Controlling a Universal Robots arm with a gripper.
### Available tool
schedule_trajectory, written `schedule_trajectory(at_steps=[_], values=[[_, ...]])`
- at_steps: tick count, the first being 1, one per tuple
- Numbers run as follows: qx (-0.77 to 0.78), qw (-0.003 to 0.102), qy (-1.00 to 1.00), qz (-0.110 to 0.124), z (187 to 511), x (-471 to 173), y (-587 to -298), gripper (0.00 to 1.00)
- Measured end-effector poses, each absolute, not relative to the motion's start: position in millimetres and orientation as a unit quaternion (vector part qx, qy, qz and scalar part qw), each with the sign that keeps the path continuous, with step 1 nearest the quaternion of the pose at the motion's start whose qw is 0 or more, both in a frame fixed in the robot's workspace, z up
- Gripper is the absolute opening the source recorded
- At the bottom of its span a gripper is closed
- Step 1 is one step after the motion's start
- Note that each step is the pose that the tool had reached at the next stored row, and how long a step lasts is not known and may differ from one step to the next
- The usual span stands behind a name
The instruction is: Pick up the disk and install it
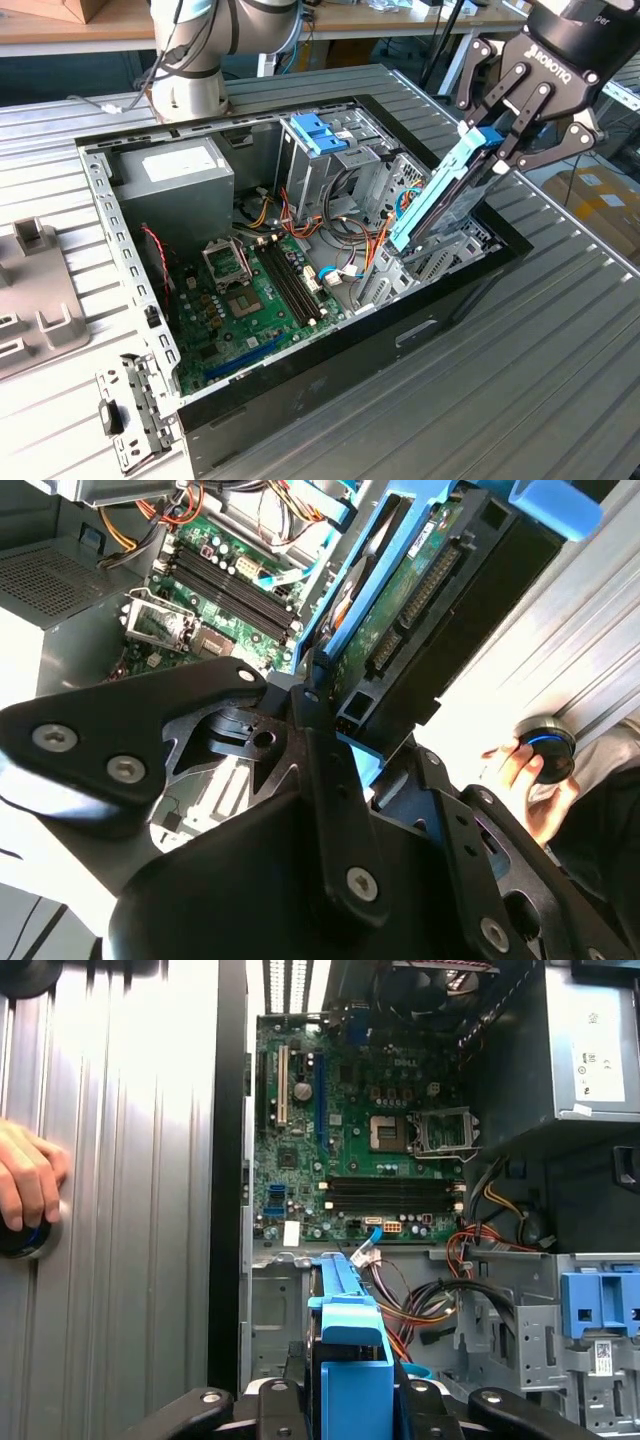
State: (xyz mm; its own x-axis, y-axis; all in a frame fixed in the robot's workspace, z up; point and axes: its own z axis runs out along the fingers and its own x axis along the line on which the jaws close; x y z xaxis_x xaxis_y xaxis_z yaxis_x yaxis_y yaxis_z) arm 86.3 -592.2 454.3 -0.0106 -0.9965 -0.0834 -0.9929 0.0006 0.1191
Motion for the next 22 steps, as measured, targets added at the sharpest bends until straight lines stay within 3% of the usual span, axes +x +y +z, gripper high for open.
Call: schedule_trajectory(at_steps=[22], values=[[0.703, 0.013, -0.707, -0.072, 435, 93, -587, 0.37]])
